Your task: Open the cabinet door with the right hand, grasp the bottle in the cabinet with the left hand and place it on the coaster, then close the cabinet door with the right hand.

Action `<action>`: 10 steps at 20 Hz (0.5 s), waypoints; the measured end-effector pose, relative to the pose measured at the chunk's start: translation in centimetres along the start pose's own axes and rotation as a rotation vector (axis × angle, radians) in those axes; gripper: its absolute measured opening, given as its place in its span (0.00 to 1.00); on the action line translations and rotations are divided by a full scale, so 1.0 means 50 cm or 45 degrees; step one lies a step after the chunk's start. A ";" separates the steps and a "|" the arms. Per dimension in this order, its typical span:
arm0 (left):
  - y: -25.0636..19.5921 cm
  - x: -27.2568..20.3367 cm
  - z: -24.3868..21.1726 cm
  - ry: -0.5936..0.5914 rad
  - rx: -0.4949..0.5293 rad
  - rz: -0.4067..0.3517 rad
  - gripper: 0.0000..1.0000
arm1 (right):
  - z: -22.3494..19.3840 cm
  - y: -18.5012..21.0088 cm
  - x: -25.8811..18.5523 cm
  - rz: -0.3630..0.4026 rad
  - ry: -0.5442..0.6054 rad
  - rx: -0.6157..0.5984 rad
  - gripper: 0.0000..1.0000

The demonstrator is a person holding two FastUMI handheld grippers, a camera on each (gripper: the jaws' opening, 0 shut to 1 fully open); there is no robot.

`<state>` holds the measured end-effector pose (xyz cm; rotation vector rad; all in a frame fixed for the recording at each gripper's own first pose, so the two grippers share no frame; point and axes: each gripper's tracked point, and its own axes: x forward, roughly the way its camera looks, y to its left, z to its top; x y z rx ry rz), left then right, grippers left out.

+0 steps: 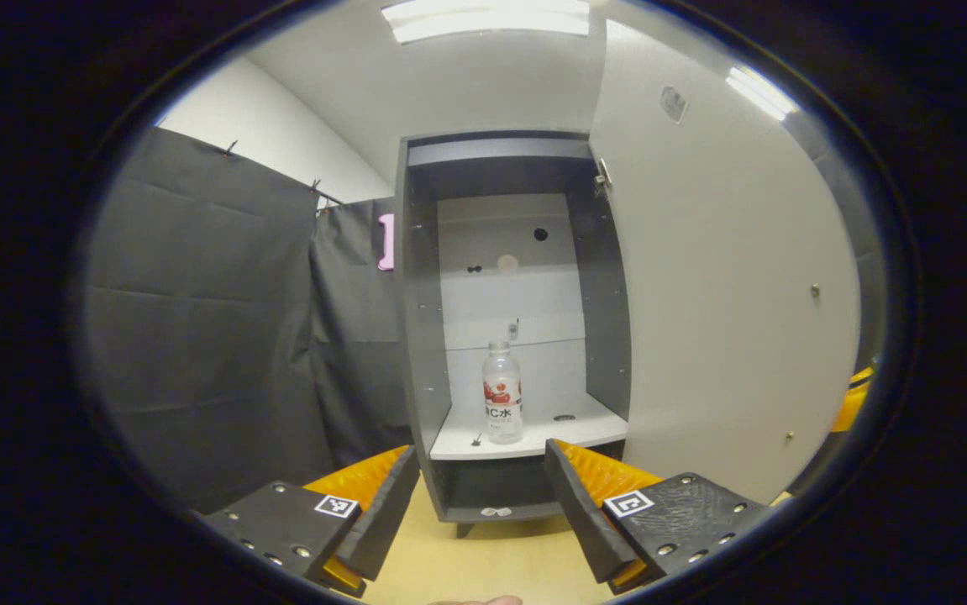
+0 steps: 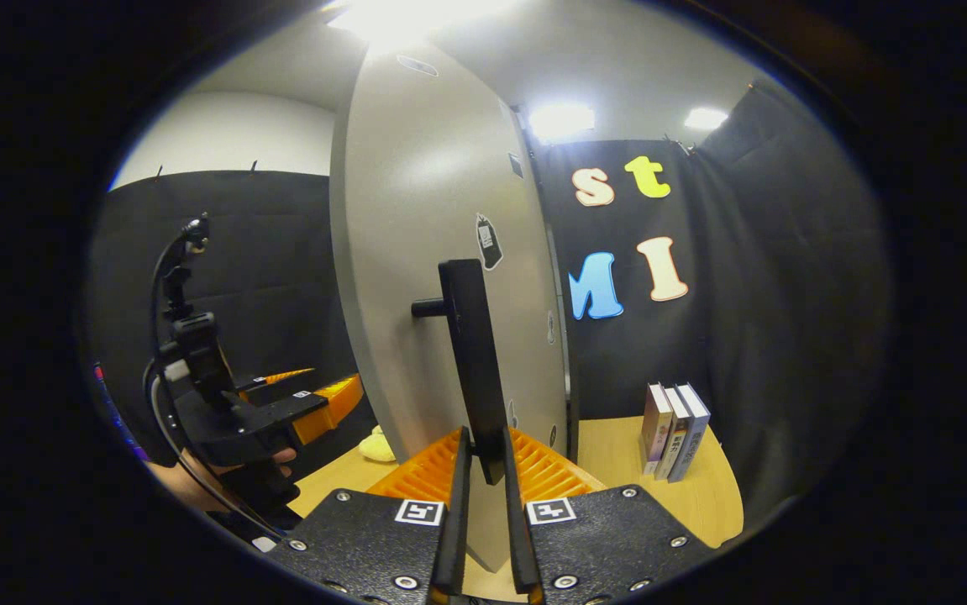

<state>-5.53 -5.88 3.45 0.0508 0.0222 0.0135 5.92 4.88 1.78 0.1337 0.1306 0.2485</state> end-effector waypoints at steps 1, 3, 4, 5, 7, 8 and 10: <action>-0.005 0.026 -0.001 -0.004 0.000 -0.007 0.89 | 0.003 -0.005 -0.007 -0.025 -0.006 -0.023 0.21; -0.008 0.078 0.002 -0.018 0.014 -0.010 0.89 | 0.001 -0.025 -0.014 -0.077 -0.022 -0.068 0.21; -0.011 0.105 0.000 -0.025 0.015 -0.014 0.89 | 0.002 -0.037 -0.016 -0.103 -0.031 -0.079 0.21; -0.017 0.127 -0.003 -0.027 0.014 -0.019 0.89 | -0.002 -0.043 -0.017 -0.116 -0.037 -0.082 0.21; -0.028 0.171 -0.003 -0.044 -0.005 -0.039 0.89 | -0.004 -0.057 -0.022 -0.138 -0.035 -0.101 0.24; -0.035 0.194 -0.005 -0.046 -0.012 -0.051 0.92 | -0.002 -0.075 -0.027 -0.169 -0.040 -0.106 0.26; -0.035 0.229 -0.010 -0.056 -0.006 -0.047 0.89 | 0.000 -0.114 -0.042 -0.248 -0.045 -0.094 0.30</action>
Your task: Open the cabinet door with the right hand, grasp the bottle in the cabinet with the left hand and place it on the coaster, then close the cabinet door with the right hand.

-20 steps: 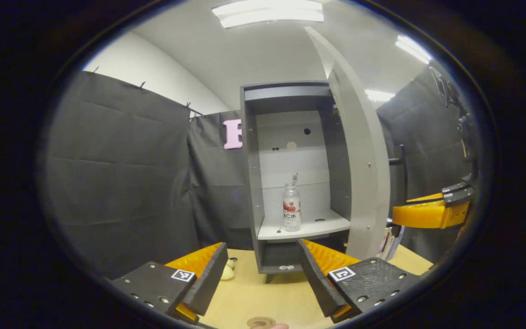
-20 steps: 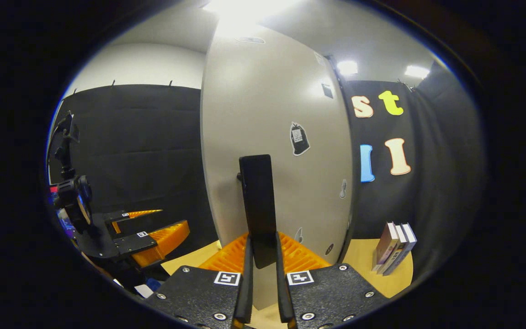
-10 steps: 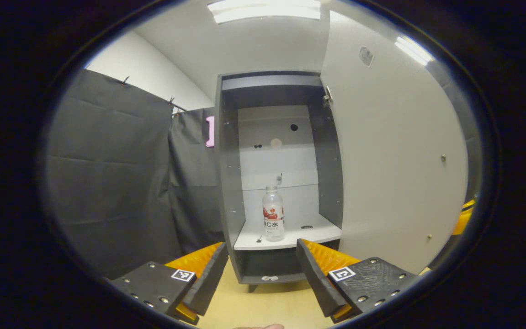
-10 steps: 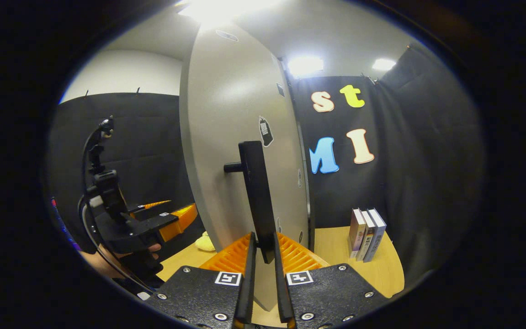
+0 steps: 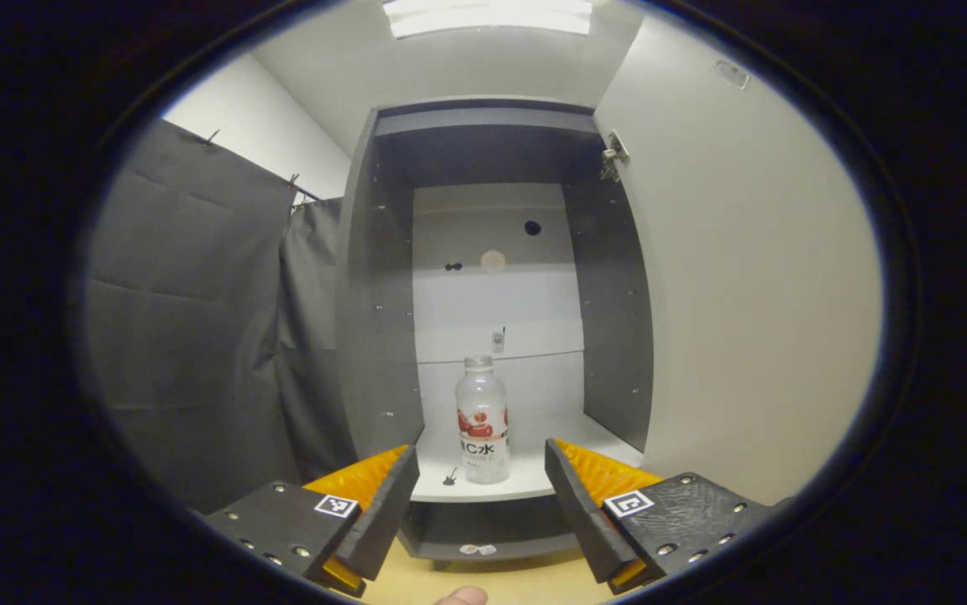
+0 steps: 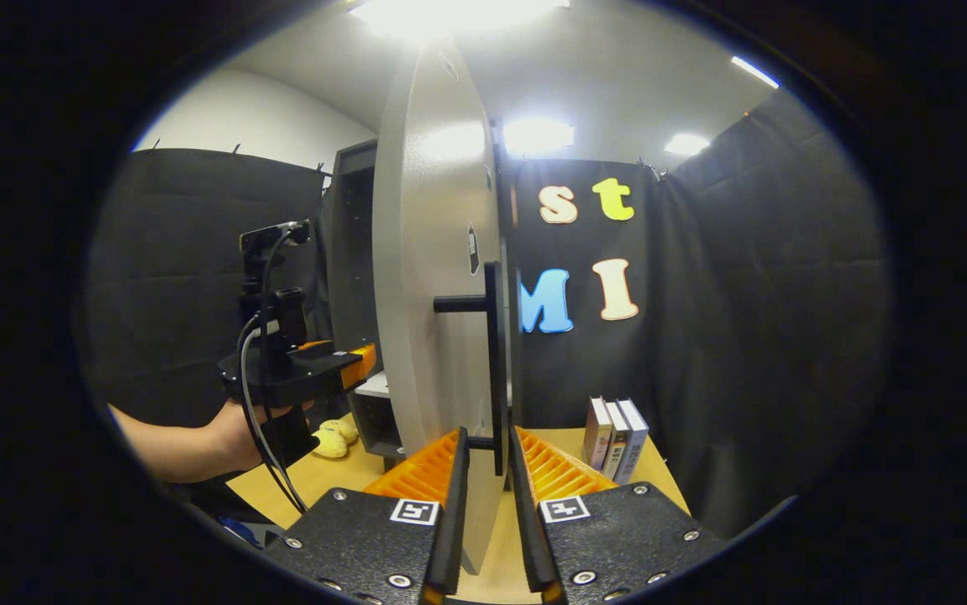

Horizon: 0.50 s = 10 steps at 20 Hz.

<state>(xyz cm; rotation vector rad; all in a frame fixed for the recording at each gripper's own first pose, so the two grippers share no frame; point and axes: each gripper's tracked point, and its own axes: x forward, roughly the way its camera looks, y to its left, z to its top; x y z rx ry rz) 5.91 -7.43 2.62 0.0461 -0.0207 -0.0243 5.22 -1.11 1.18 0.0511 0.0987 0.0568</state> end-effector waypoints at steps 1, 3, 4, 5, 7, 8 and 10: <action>0.007 0.013 0.005 -0.017 0.003 0.020 0.89 | -0.002 -0.019 -0.004 -0.053 0.004 0.006 0.35; 0.015 0.053 0.006 -0.055 -0.007 0.035 0.90 | 0.002 -0.039 -0.018 -0.133 -0.002 0.010 0.45; 0.013 0.072 0.000 -0.060 -0.009 0.031 0.92 | 0.004 -0.044 -0.022 -0.158 -0.009 0.010 0.49; 0.012 0.094 -0.011 -0.052 -0.007 0.023 0.89 | -0.001 -0.049 -0.026 -0.178 -0.004 0.005 0.58; 0.008 0.129 -0.027 -0.043 -0.010 0.019 0.89 | -0.007 -0.059 -0.024 -0.217 0.010 -0.023 0.77; 0.004 0.148 -0.031 -0.047 -0.021 0.015 0.89 | -0.001 -0.063 -0.026 -0.240 0.000 -0.043 0.83; 0.006 0.186 -0.042 -0.044 -0.019 0.015 0.90 | 0.000 -0.061 -0.031 -0.251 -0.012 -0.058 0.86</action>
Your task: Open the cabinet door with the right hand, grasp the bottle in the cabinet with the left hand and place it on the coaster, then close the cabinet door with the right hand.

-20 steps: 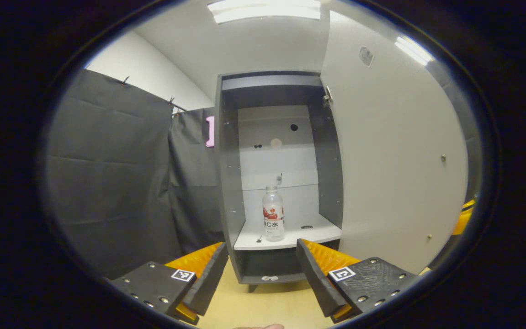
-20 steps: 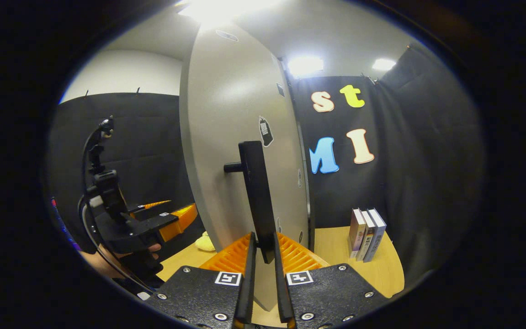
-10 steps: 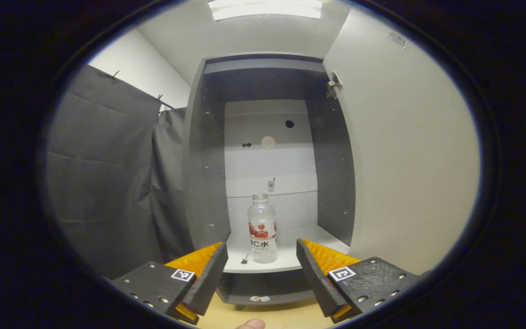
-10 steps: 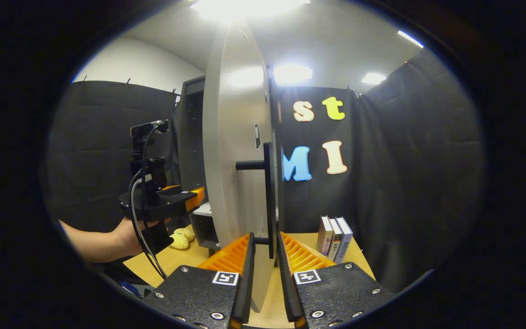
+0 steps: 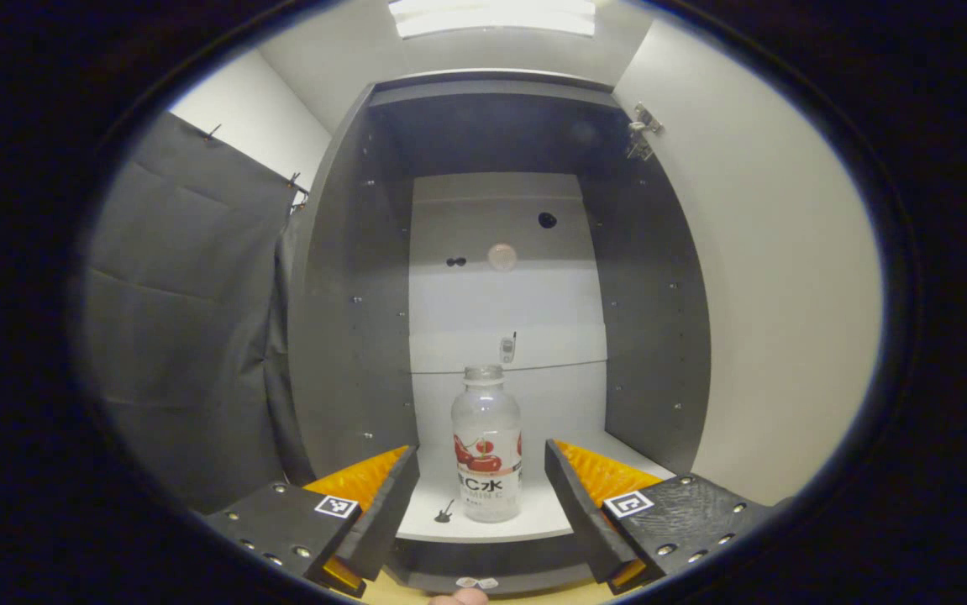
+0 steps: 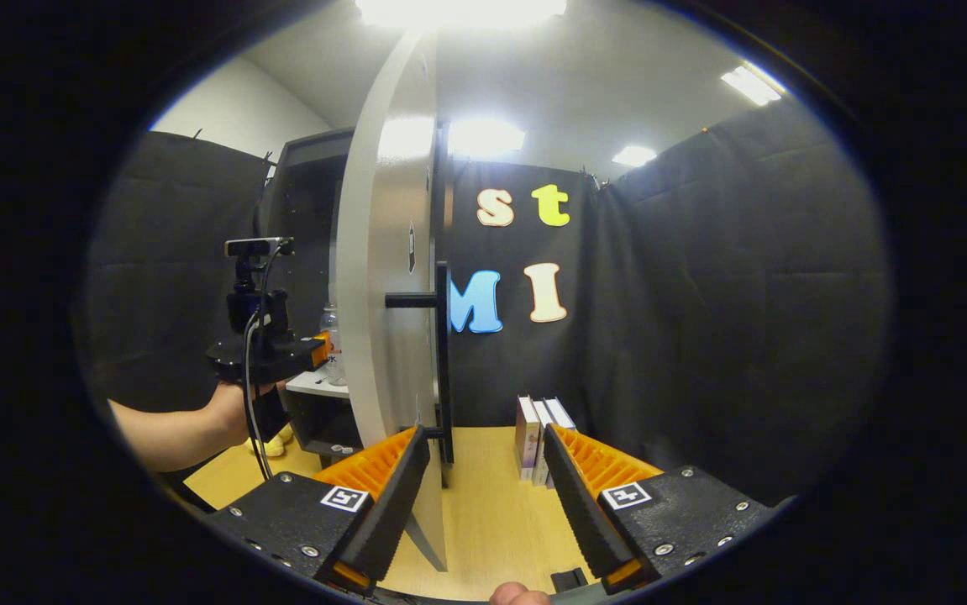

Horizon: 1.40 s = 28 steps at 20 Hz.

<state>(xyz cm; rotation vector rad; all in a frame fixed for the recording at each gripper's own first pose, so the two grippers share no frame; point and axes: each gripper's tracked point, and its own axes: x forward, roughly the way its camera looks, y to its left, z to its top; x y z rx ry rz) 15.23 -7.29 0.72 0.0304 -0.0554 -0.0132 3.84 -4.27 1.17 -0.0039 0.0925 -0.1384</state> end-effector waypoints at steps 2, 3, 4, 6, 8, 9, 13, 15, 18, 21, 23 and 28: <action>0.003 0.031 -0.017 0.026 0.019 0.016 0.90 | -0.020 -0.001 0.004 -0.011 0.017 0.022 0.86; 0.001 0.050 -0.025 0.036 0.025 0.018 0.90 | -0.032 -0.002 0.003 -0.021 0.051 0.021 0.86; -0.001 0.069 -0.032 0.041 0.032 0.012 0.90 | -0.042 -0.003 0.002 -0.034 0.070 0.020 0.86; 0.004 0.103 -0.043 0.046 0.055 0.028 0.90 | -0.047 -0.001 0.009 -0.062 0.083 0.031 0.86; -0.003 0.140 -0.060 0.061 0.032 0.012 0.90 | -0.058 -0.002 0.009 -0.076 0.109 0.044 0.86; -0.003 0.154 -0.071 0.074 0.023 0.015 0.90 | -0.063 -0.004 0.005 -0.087 0.114 0.044 0.86; 0.008 0.198 -0.107 0.119 0.011 0.020 0.90 | -0.057 -0.009 -0.005 -0.119 0.109 0.021 0.86; 0.000 0.200 -0.107 0.119 -0.004 0.004 0.89 | -0.061 -0.014 -0.006 -0.126 0.122 0.010 0.86; -0.004 0.192 -0.100 0.126 -0.012 -0.034 0.75 | -0.057 -0.015 -0.007 -0.139 0.121 0.016 0.84; -0.006 0.190 -0.091 0.091 -0.001 -0.059 0.72 | -0.050 -0.017 -0.007 -0.147 0.106 0.024 0.86; -0.009 0.185 -0.093 0.078 -0.001 -0.076 0.76 | -0.056 -0.026 -0.005 -0.126 0.104 0.034 0.86; -0.005 0.186 -0.091 0.042 -0.002 -0.064 0.72 | -0.065 -0.046 -0.002 -0.105 0.103 0.008 0.86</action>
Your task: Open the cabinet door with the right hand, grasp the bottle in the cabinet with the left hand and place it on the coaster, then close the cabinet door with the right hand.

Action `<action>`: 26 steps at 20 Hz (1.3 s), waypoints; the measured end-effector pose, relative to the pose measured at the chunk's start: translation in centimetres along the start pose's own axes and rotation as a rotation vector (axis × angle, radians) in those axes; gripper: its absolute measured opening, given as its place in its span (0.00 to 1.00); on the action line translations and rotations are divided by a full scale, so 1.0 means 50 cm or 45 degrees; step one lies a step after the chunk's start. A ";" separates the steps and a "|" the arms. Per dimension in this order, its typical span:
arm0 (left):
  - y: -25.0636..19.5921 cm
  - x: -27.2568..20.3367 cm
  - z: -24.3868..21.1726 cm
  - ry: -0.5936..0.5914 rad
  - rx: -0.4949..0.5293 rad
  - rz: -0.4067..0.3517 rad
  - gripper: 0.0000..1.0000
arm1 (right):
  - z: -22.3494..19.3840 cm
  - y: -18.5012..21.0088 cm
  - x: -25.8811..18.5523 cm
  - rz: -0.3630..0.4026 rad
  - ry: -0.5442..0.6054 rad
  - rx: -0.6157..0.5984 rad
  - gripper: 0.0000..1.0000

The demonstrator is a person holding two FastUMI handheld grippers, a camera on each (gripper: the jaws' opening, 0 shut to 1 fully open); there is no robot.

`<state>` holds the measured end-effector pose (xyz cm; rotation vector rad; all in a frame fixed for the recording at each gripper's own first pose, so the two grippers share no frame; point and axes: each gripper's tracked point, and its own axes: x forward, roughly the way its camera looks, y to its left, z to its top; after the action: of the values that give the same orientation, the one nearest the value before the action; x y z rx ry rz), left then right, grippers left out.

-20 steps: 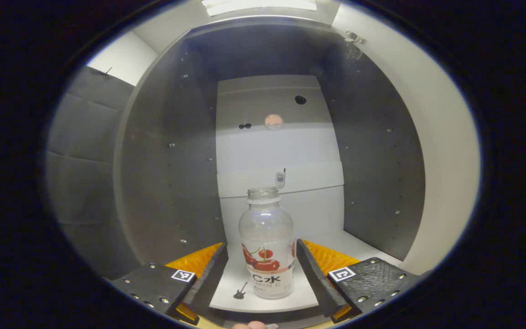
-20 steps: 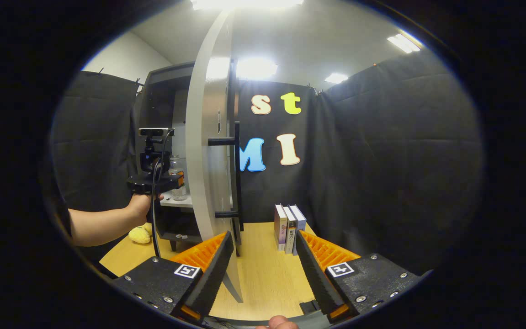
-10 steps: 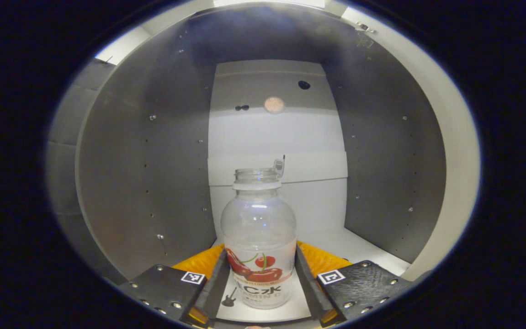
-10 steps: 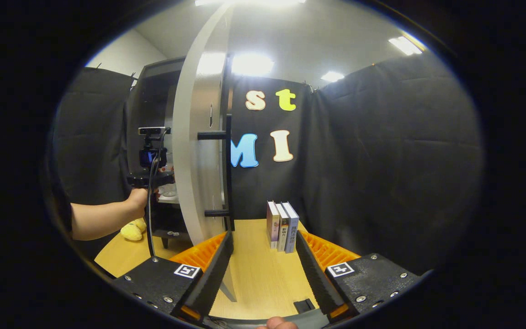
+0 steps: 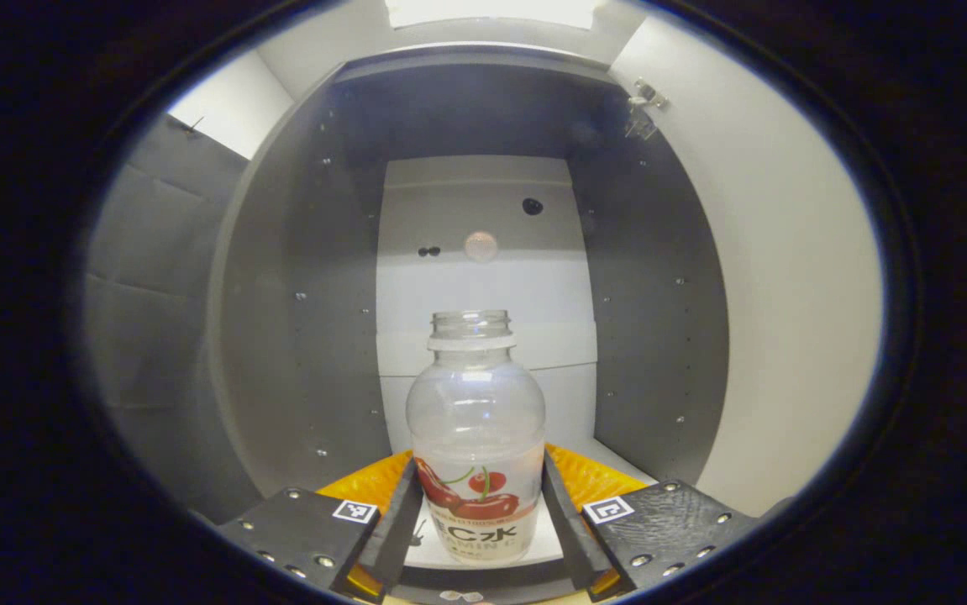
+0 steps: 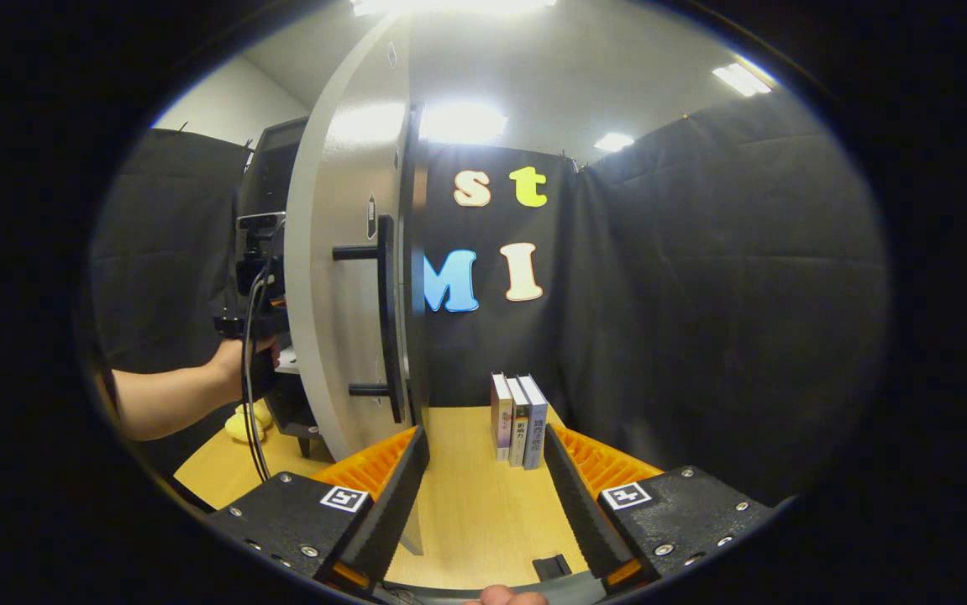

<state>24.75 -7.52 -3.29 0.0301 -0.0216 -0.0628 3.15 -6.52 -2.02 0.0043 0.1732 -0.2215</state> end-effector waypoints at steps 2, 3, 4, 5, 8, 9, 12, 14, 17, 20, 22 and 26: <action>-0.002 0.001 0.005 -0.031 -0.001 0.009 0.75 | -0.003 -0.017 -0.002 0.016 -0.007 0.020 0.86; 0.000 0.000 0.003 -0.044 -0.001 0.015 0.76 | -0.010 -0.028 -0.002 0.028 -0.007 0.027 0.86; 0.005 0.001 0.002 -0.050 0.005 0.029 0.74 | -0.016 -0.034 0.001 0.043 -0.001 0.032 0.86; 0.004 0.000 0.002 -0.051 0.007 0.044 0.72 | -0.024 -0.038 0.000 0.057 0.005 0.032 0.86; 0.008 0.002 0.000 -0.040 0.007 0.097 0.72 | -0.030 -0.045 0.009 0.100 -0.001 0.027 0.86; 0.011 0.004 0.000 -0.042 0.009 0.122 0.72 | -0.032 -0.049 0.013 0.108 -0.003 0.026 0.86; 0.020 0.012 -0.005 -0.046 0.034 0.212 0.74 | -0.038 -0.055 0.023 0.134 0.004 0.033 0.86; 0.022 0.020 -0.013 -0.023 0.038 0.264 0.72 | -0.054 -0.055 0.018 0.152 0.017 0.022 0.86; 0.023 0.017 -0.010 0.005 0.013 0.335 0.76 | -0.064 -0.055 0.012 0.177 0.022 -0.013 0.86; 0.025 0.022 -0.016 0.056 -0.002 0.361 0.74 | -0.072 -0.064 0.015 0.131 0.038 -0.048 0.84; 0.025 0.018 -0.012 0.070 -0.023 0.370 0.72 | -0.072 -0.064 0.012 0.108 0.043 -0.058 0.86; 0.027 0.016 -0.012 0.017 0.028 0.355 0.72 | -0.076 -0.067 0.013 0.068 0.044 -0.085 0.86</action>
<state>25.65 -6.22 -3.83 0.0495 -0.0134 0.2168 2.41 -9.84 -5.81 -0.0535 0.2143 -0.1626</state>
